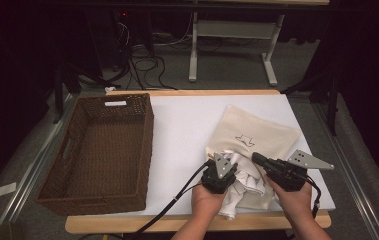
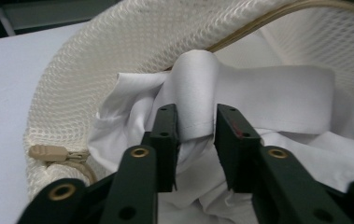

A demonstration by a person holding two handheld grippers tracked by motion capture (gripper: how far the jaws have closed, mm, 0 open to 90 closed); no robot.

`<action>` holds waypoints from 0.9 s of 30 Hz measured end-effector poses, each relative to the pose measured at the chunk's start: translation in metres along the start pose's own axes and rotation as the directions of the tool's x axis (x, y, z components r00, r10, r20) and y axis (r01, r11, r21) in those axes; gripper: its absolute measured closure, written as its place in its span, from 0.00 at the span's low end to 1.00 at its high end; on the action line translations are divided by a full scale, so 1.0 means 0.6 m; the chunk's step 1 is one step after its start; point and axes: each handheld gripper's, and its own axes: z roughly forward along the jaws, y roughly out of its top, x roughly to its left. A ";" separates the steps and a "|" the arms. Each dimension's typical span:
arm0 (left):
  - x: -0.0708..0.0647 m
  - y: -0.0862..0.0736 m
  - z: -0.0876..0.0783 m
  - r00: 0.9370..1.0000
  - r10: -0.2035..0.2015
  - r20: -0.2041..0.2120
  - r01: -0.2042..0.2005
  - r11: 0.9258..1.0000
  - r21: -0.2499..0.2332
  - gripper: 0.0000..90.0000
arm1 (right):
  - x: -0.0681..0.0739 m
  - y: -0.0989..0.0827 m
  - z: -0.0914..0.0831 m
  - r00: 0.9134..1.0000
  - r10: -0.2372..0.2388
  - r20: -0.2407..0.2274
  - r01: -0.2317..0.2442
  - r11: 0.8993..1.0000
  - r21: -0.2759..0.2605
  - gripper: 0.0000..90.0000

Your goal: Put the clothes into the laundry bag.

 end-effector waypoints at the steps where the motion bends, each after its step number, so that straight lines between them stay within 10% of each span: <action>1: 0.001 -0.001 -0.007 1.000 0.005 -0.003 -0.005 1.000 -0.006 0.70 | 0.000 0.000 0.000 1.000 -0.001 0.000 0.001 1.000 0.000 1.00; 11: 0.025 -0.034 -0.083 1.000 -0.016 -0.012 0.015 0.999 -0.029 0.45 | -0.003 -0.002 0.000 1.000 0.002 0.016 -0.002 1.000 0.004 1.00; 18: 0.014 -0.077 -0.085 0.999 0.017 0.030 -0.019 0.997 0.068 0.32 | -0.001 -0.003 0.001 1.000 -0.004 0.019 0.004 1.000 0.008 1.00; 27: -0.011 -0.105 -0.059 0.993 0.026 0.118 -0.053 0.972 0.230 0.50 | -0.001 -0.004 0.000 1.000 -0.004 0.020 0.004 1.000 0.009 1.00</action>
